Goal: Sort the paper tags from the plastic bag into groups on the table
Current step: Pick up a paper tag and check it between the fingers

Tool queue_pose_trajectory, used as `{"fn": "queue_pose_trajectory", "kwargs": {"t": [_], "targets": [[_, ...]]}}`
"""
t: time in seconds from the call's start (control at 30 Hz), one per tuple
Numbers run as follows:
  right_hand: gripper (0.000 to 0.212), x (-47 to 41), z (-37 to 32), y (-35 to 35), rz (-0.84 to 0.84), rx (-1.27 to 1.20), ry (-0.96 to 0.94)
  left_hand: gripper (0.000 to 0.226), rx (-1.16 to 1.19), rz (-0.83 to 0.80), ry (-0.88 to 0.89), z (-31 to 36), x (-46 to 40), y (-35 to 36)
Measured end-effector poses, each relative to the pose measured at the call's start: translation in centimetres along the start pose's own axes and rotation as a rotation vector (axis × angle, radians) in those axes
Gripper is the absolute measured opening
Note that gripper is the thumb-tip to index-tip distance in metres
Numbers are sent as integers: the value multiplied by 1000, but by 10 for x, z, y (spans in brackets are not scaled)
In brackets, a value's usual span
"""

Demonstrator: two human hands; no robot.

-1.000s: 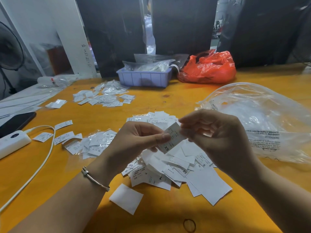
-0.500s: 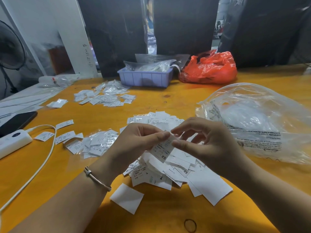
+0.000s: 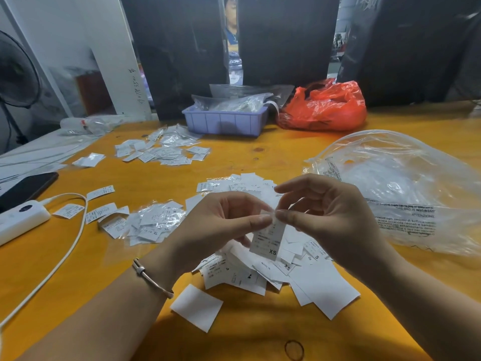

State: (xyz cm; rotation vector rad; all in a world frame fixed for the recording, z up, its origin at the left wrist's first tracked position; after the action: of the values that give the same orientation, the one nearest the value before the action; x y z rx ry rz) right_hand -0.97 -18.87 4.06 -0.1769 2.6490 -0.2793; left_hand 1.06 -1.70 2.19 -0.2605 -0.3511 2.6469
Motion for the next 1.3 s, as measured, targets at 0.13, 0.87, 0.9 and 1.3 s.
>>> {"fn": "queue_pose_trajectory", "kwargs": {"t": [0.13,0.87,0.9,1.3], "targets": [[26,2,-2,4,-34,26,-17,15,-13,28,42,1,-1,-2],[11,-17,25,-45,205,263,36,15,-497,803,-458,-69,19,-153],[9,-18,24,-48,232,347,18,14,-556,806,-481,-71,20,-155],[36,-24,34,-101,275,1219,362,11,-724,772,-145,-40,9,-115]]}}
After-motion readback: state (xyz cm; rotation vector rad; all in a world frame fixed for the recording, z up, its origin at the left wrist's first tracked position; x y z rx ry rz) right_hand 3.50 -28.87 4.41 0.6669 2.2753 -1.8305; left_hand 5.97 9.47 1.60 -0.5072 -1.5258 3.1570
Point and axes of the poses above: each hand's wrist, its own x-axis away from the middle knuckle, its own y-axis out of the palm, z = x × y, the point moved 5 cm from there along -x, towards the middle knuckle
